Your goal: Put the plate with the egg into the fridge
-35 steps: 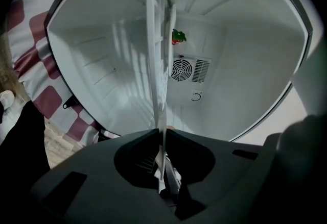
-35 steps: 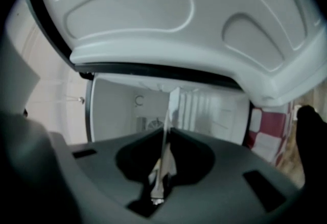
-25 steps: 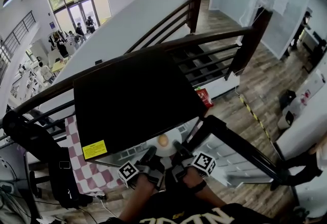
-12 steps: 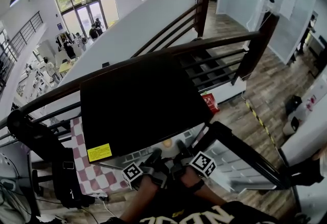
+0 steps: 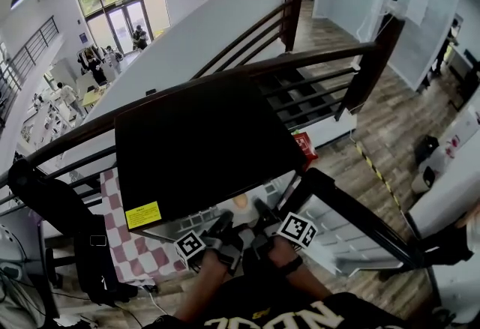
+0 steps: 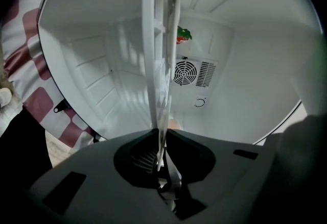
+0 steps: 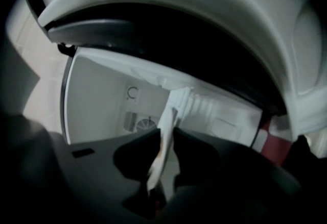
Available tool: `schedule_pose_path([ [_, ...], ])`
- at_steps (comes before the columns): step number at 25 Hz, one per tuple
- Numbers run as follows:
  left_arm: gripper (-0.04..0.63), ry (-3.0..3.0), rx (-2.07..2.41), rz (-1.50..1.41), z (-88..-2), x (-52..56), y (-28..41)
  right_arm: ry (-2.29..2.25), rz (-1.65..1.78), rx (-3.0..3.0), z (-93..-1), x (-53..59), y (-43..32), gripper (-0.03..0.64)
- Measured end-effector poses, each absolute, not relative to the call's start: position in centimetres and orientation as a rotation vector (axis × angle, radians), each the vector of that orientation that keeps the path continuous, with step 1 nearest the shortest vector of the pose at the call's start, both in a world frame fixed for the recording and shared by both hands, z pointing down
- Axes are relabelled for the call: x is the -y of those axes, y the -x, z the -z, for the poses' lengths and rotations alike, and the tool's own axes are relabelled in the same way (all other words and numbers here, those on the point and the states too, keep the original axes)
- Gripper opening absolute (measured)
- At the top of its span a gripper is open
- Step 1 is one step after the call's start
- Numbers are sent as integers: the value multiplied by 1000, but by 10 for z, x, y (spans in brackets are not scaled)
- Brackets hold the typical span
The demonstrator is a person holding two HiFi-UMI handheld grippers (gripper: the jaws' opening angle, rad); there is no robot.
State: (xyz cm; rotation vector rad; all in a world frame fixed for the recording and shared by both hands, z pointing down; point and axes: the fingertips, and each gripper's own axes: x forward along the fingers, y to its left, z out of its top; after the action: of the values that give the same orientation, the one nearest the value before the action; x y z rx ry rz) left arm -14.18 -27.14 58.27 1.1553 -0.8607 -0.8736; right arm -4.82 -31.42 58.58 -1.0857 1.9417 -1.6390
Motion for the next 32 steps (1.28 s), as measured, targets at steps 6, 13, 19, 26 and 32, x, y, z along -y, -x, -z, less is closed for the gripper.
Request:
schedule_pose_path([
  [6, 107, -1174, 854, 862, -580, 257, 140, 1056, 1586, -2035, -577, 299, 49, 178],
  [13, 161, -1221, 848, 874, -576, 229, 144, 1091, 1508, -2056, -571, 271, 32, 186],
  [19, 160, -1486, 930, 729, -568, 212, 141, 1179, 1325, -2197, -562, 250, 22, 186],
  [26, 159, -1807, 1163, 475, -568, 201, 153, 1370, 924, -2545, -558, 233, 26, 184],
  [32, 89, -2128, 1444, 94, -565, 206, 149, 1473, 669, -2742, -564, 229, 41, 156],
])
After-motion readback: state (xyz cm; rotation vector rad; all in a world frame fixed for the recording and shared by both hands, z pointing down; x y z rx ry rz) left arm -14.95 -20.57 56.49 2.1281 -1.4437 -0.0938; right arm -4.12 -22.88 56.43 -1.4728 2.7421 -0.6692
